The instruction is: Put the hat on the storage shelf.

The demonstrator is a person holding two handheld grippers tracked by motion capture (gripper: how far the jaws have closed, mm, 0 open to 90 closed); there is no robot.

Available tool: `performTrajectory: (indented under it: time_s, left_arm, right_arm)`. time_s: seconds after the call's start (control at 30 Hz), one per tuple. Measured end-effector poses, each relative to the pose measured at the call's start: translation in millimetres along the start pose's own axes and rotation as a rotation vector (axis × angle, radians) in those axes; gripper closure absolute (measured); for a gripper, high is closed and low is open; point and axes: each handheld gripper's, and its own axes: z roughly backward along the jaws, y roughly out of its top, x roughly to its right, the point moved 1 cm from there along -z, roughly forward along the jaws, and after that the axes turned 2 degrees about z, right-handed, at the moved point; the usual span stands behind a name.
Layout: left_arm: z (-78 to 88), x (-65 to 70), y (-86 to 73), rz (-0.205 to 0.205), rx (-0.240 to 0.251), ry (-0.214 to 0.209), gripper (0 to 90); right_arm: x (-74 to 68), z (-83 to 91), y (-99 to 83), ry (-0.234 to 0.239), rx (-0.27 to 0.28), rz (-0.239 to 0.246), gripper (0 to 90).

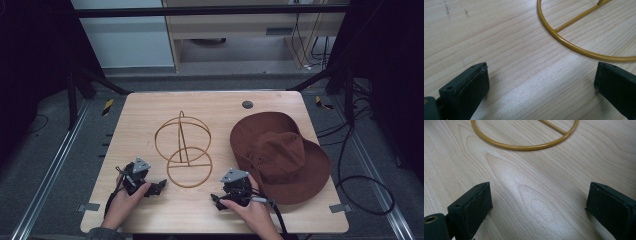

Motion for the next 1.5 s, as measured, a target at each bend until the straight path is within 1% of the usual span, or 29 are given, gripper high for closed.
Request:
performTrajectory:
  time_s: [0.47, 0.5, 0.57, 0.6, 0.67, 0.7, 0.77, 0.8, 0.87, 0.9, 0.97, 1.0, 1.03, 1.07, 1.1, 1.13, 1.27, 1.3, 1.33, 1.37, 1.4, 1.5]
  left_arm:
    - [0.0, 0.7, -0.1, 0.001, 0.0, -0.002, 0.0]
    - [0.1, 0.8, -0.1, 0.001, 0.0, -0.002, 0.0]
    - [0.1, 0.8, -0.1, 0.001, -0.001, -0.002, 0.0]
    - [0.1, 0.9, -0.1, 0.001, 0.0, -0.002, 0.0]
    - [0.0, 0.9, -0.1, 0.002, 0.0, -0.002, 0.0]
    - [0.1, 0.9, -0.1, 0.001, 0.0, -0.002, 0.0]
    - [0.2, 1.1, -0.2, 0.001, 0.0, -0.002, 0.0]
    - [0.4, 1.0, -0.3, -0.003, -0.001, -0.001, 0.0]
    - [0.4, 1.0, -0.3, -0.003, -0.001, -0.001, 0.0]
    - [0.4, 1.0, -0.3, -0.003, -0.001, -0.001, 0.0]
    - [0.4, 1.2, -0.3, -0.001, -0.002, 0.0, 0.0]
    - [0.4, 1.2, -0.3, -0.001, -0.002, 0.0, 0.0]
    - [0.6, 1.1, -0.3, -0.004, -0.004, 0.0, 0.0]
    - [0.7, 1.0, -0.3, -0.005, -0.005, 0.0, 0.0]
    - [0.6, 1.1, -0.3, -0.004, -0.004, 0.0, 0.0]
    - [0.5, 1.2, -0.3, -0.003, -0.001, -0.001, 0.0]
    - [0.6, 1.1, -0.3, -0.005, -0.003, -0.001, 0.0]
    - [0.5, 1.2, -0.3, -0.003, -0.002, -0.001, 0.0]
    - [0.5, 1.3, -0.3, -0.003, -0.003, 0.001, 0.0]
    - [0.5, 1.5, -0.3, -0.001, -0.001, 0.002, 0.0]
    - [0.5, 1.5, -0.3, -0.001, -0.001, 0.002, 0.0]
    - [0.5, 1.7, -0.3, 0.001, -0.001, 0.003, 0.0]
  right_arm:
    - [-0.6, 0.8, -0.5, -0.006, -0.001, -0.006, 6.5]
    - [-1.4, 1.1, -1.0, -0.004, 0.002, -0.007, 7.4]
    - [-3.3, 5.3, 0.2, 0.002, -0.009, -0.004, 15.1]
    - [-6.8, 10.4, 4.1, -0.006, -0.012, 0.016, 14.8]
    - [-8.1, 13.1, 6.0, -0.008, -0.016, 0.023, 15.7]
    - [-11.3, 21.0, 13.3, 0.003, -0.026, 0.045, 15.9]
    - [-11.9, 23.7, 15.8, 0.008, -0.03, 0.051, 15.8]
    - [-13.7, 31.6, 23.1, 0.007, -0.042, 0.067, 15.7]
    - [-14.5, 34.0, 25.4, 0.006, -0.047, 0.071, 15.8]
    - [-15.8, 40.9, 31.7, -0.009, -0.078, 0.111, 15.0]
    - [-16.0, 45.9, 36.9, -0.008, -0.083, 0.128, 15.9]
    - [-16.0, 45.9, 36.9, -0.008, -0.083, 0.128, 15.9]
    - [-12.6, 52.2, 43.0, -0.01, -0.095, 0.133, 16.1]
    - [-12.6, 52.2, 43.0, -0.01, -0.095, 0.133, 16.1]
    - [-7.9, 55.8, 47.5, -0.009, -0.104, 0.13, 16.4]
    - [-7.9, 55.8, 47.5, -0.009, -0.104, 0.13, 16.4]
    - [1.9, 60.7, 54.0, 0.01, -0.123, 0.123, 16.1]
    - [1.9, 60.7, 54.0, 0.01, -0.123, 0.123, 16.1]
    - [5.0, 62.8, 55.8, 0.012, -0.129, 0.129, 15.8]
    - [6.0, 63.4, 56.2, 0.009, -0.13, 0.131, 15.6]
    - [7.5, 64.8, 57.0, 0.018, -0.133, 0.125, 15.6]
    - [9.5, 66.4, 57.8, 0.023, -0.136, 0.125, 15.7]
